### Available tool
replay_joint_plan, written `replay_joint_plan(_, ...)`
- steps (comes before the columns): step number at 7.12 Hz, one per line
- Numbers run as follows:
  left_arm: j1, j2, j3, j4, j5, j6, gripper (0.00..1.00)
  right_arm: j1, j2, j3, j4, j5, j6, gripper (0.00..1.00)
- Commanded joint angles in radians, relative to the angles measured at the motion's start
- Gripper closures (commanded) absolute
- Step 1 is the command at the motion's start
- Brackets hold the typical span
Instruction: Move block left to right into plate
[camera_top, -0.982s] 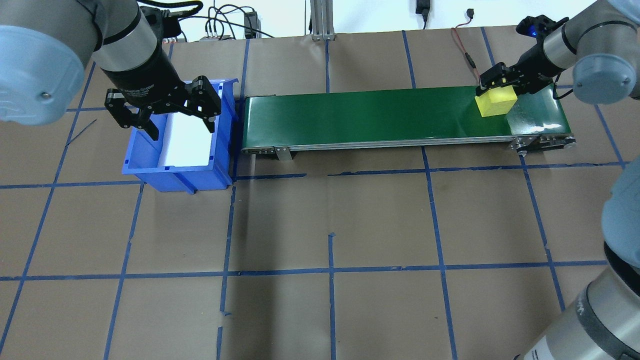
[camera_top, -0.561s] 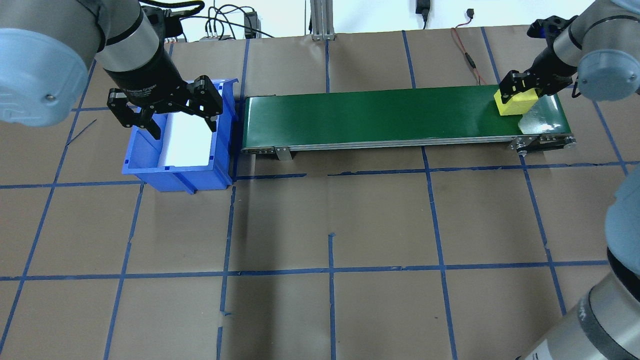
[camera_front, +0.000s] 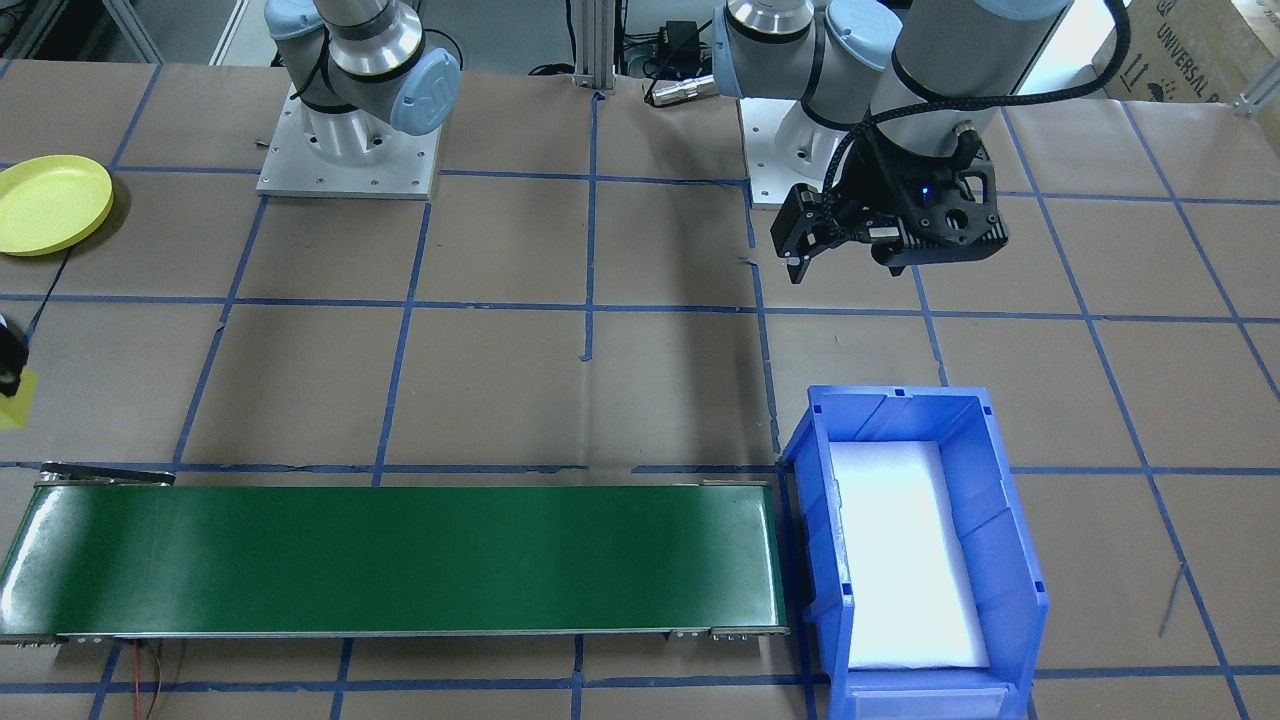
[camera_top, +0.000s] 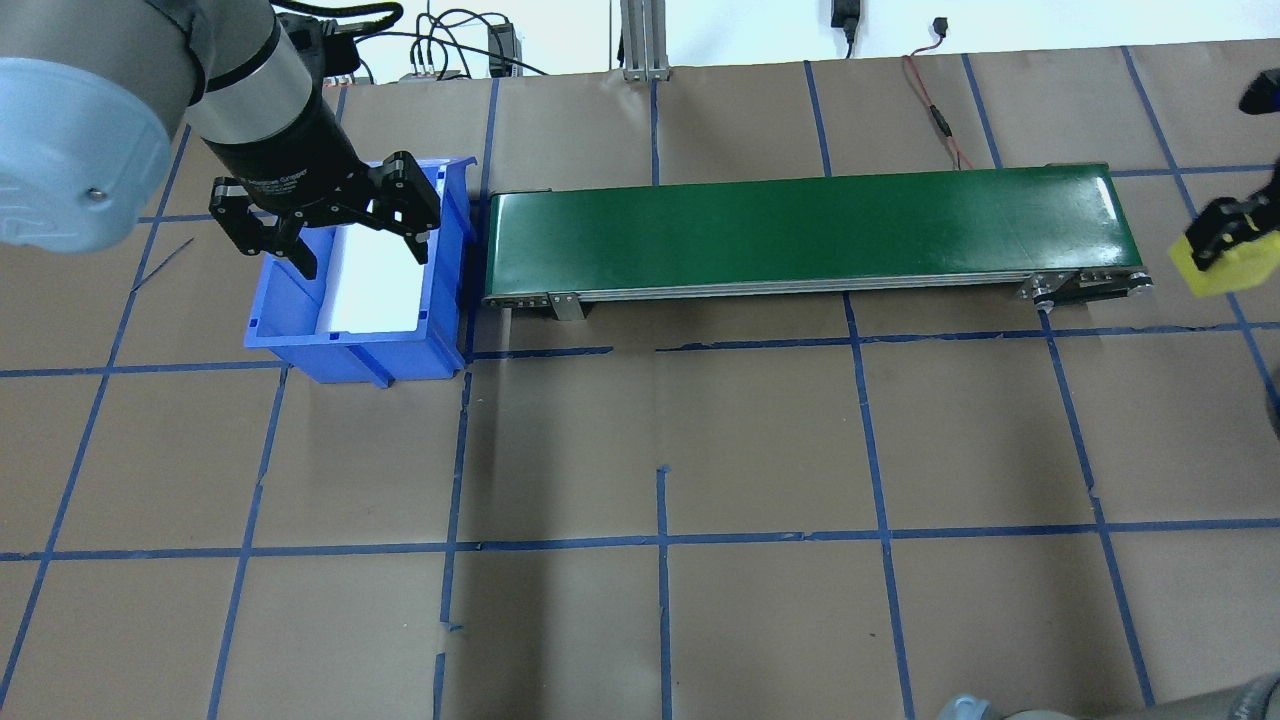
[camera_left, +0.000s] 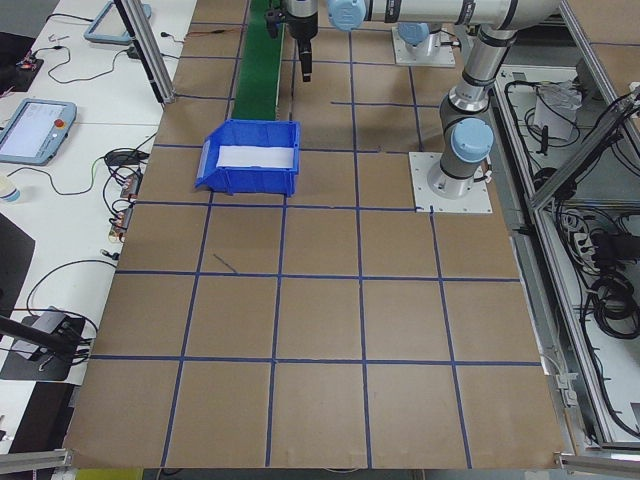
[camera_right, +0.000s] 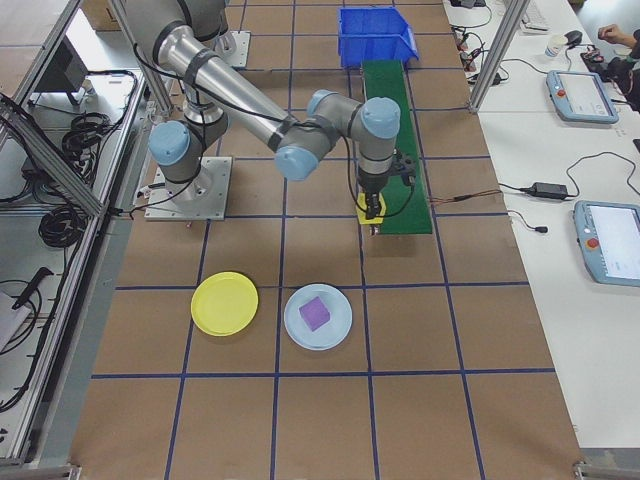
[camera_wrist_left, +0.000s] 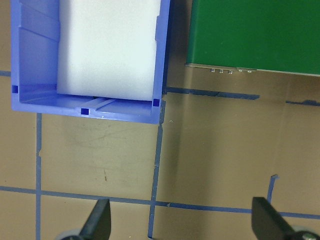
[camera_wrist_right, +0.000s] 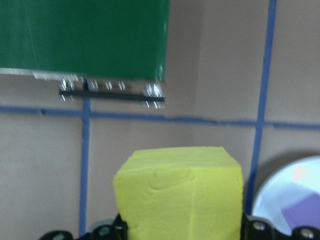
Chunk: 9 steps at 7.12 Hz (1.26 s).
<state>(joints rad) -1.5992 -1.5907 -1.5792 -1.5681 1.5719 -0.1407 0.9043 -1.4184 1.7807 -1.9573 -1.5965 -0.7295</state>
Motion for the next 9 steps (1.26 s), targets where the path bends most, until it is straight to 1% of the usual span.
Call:
replay_joint_plan(1,-0.001,0.001,-0.001,-0.001,-0.001,0.003,0.00,-0.332,-0.131,0.144,0.049,-0.010,-0.295,0.66)
replay_joint_plan(2,-0.001,0.001,-0.002,-0.001,-0.001,0.003,0.00,-0.536,-0.131,0.176,0.066,-0.011,-0.376,0.65)
replay_joint_plan(3,0.002,0.001,-0.002,-0.001,-0.001,0.003,0.00,-0.697,-0.131,0.236,0.054,-0.004,-0.525,0.65)
replay_joint_plan(4,-0.001,0.001,-0.002,-0.001,-0.001,0.001,0.00,-0.785,-0.117,0.302,-0.030,0.009,-0.562,0.65)
replay_joint_plan(5,-0.002,0.003,-0.001,-0.001,0.000,0.004,0.00,-0.798,-0.075,0.328,-0.082,0.009,-0.562,0.65)
replay_joint_plan(6,0.005,0.001,-0.002,0.000,0.000,0.007,0.00,-0.797,-0.059,0.322,-0.091,0.012,-0.561,0.57)
replay_joint_plan(7,-0.005,0.001,-0.001,-0.001,0.000,0.010,0.00,-0.797,-0.056,0.321,-0.095,0.039,-0.561,0.22)
replay_joint_plan(8,0.005,0.001,-0.002,0.000,0.000,0.012,0.00,-0.797,-0.053,0.321,-0.094,0.108,-0.558,0.00)
replay_joint_plan(9,0.002,0.001,-0.002,-0.001,-0.001,0.012,0.00,-0.797,-0.054,0.318,-0.088,0.090,-0.559,0.00)
